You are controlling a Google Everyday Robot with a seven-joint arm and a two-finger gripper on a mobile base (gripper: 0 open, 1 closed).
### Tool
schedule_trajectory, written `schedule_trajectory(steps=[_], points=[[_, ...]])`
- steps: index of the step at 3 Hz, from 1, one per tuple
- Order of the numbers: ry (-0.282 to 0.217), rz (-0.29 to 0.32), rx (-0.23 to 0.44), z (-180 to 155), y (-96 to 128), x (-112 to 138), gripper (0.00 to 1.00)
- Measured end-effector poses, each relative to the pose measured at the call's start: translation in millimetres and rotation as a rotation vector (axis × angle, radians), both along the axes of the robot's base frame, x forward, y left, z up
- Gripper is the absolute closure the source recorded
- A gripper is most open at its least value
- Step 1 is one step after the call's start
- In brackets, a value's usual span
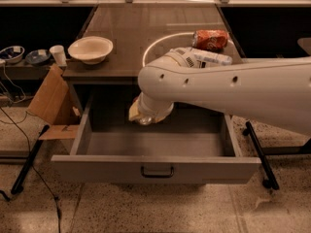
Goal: Pick pepsi can from top drawer and place on counter
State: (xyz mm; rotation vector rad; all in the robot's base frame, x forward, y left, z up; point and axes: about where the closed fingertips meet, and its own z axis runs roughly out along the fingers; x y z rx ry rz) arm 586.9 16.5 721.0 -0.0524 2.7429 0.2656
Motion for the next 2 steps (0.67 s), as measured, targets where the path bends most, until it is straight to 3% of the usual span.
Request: schedule_trajectory(steps=[2], points=[[-0.031, 0.060, 0.013, 40, -8, -21, 1.00]])
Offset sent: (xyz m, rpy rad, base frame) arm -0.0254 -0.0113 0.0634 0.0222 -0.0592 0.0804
